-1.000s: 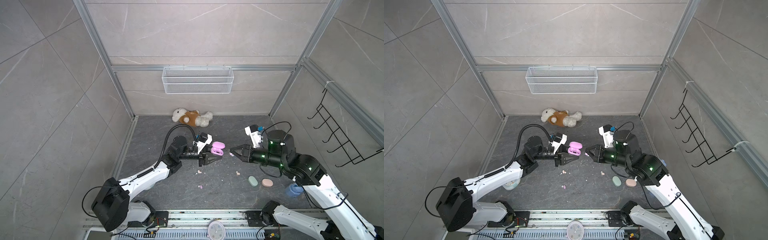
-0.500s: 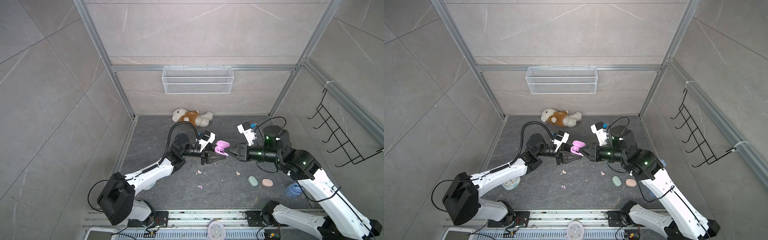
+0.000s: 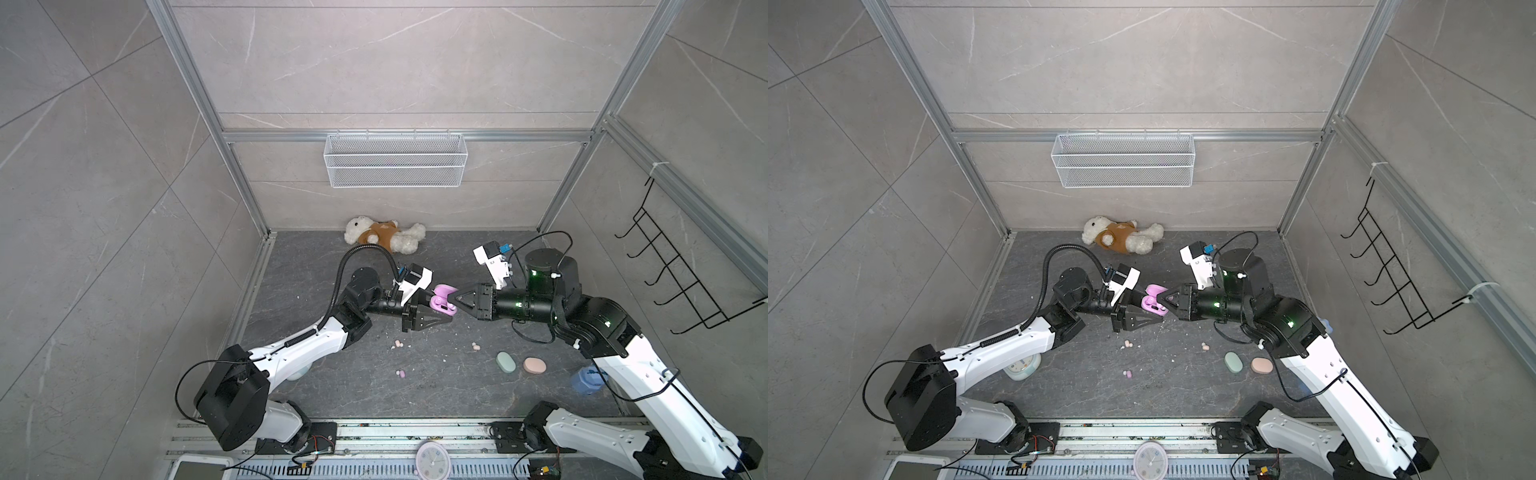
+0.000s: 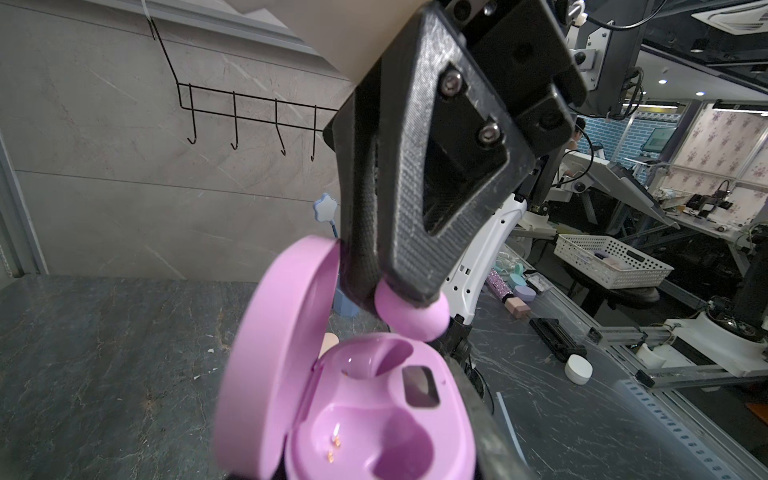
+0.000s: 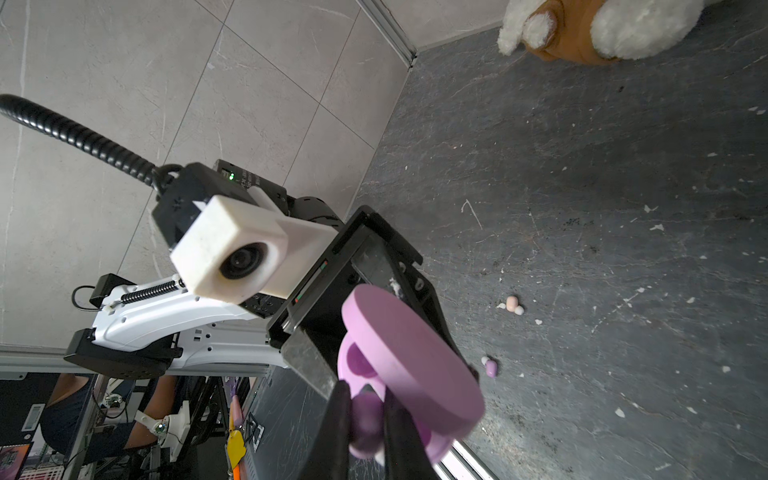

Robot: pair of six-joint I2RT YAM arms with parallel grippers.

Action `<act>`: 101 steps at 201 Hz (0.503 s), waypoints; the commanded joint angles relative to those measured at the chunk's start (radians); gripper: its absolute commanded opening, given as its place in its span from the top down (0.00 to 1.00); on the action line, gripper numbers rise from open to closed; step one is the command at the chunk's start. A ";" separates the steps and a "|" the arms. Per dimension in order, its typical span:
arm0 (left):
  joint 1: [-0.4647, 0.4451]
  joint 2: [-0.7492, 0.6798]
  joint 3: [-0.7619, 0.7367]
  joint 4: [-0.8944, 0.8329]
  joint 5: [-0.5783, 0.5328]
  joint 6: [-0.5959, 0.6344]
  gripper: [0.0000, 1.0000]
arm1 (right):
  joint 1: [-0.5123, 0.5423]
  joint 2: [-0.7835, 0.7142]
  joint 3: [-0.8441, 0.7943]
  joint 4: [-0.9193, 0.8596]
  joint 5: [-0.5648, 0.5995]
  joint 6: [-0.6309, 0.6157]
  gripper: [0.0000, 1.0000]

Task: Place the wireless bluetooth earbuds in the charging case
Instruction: 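Carry the purple earbud with the right gripper to the case in the left gripper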

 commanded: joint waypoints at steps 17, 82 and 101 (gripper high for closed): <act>-0.009 -0.056 0.022 0.032 0.012 0.025 0.70 | -0.004 0.001 0.001 0.026 -0.020 -0.006 0.89; -0.022 -0.058 0.033 0.047 0.016 0.013 0.70 | -0.004 -0.016 -0.017 0.035 -0.005 0.006 0.89; -0.029 -0.059 0.034 0.051 0.014 0.012 0.70 | -0.003 -0.012 -0.018 0.031 -0.004 0.007 0.89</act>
